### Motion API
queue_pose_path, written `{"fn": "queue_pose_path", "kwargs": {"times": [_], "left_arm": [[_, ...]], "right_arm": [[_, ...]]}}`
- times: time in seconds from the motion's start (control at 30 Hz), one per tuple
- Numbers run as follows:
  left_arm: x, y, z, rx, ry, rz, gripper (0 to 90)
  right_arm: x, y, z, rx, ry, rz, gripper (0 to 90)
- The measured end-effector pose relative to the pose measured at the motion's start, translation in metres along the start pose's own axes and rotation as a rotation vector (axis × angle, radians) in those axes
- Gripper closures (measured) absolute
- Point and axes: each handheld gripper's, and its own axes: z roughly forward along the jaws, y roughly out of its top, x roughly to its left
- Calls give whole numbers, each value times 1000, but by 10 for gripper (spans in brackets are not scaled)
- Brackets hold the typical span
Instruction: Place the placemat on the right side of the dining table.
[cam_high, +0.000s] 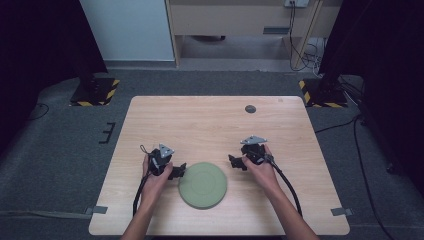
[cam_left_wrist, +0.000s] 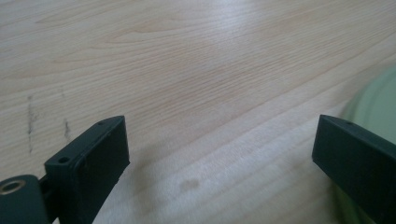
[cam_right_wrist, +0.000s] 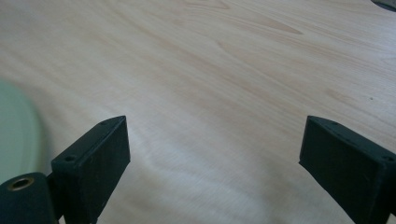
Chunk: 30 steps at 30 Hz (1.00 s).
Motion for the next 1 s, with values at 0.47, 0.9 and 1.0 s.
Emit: {"fn": "queue_pose_path", "kwargs": {"times": [0.47,0.9,1.0], "left_arm": [[-22,-32,-62,-111,-46,86,46],[-40,-52,-76,-98,-111,136,58],[-43,-55,-75,-94,-117,148,58]], "right_arm": [[33,-25,-54,-65,88,-58,103],[62,-49,-65,-29,137,-172,131],[67,-53,-63,-29,146,-160,135]]}}
